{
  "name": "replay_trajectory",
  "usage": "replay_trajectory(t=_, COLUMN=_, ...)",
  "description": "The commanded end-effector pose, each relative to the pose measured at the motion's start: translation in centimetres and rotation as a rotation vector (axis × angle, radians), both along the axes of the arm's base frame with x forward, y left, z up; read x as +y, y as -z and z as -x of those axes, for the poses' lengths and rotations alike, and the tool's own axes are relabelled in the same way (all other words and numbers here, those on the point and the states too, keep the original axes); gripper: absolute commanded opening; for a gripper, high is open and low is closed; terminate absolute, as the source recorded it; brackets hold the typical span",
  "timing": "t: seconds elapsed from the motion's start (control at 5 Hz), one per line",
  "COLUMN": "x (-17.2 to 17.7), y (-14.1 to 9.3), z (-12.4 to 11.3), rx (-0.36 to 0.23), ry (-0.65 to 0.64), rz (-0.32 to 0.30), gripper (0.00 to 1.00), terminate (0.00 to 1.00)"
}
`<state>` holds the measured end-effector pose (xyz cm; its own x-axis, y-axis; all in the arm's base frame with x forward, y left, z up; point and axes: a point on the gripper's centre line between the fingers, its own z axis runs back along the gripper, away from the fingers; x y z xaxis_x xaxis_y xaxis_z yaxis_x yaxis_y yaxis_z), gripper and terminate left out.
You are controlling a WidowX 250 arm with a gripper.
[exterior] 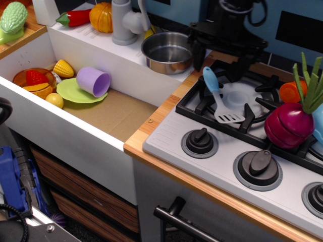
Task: Put spatula in pan
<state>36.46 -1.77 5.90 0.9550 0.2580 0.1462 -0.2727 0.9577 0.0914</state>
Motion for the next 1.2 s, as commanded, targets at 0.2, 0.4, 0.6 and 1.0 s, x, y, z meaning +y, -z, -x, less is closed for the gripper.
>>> replay_trajectory(t=0.2, x=1.0, y=0.1, z=0.2, rx=-0.087, ry=0.013, rz=0.018, gripper=1.0, terminate=0.0)
replay_trajectory(t=0.4, x=1.2, y=0.8, z=0.0, rx=-0.108, ry=0.008, rz=0.041, gripper=0.0, terminate=0.0)
replay_trajectory(t=0.6, x=1.2, y=0.6, z=0.0, rx=-0.112, ry=0.017, rz=0.05, gripper=0.0, terminate=0.0)
replay_trajectory(t=1.0, x=1.8, y=-1.8, z=0.3, rx=-0.081, ry=0.047, rz=0.065, gripper=0.0, terminate=0.0)
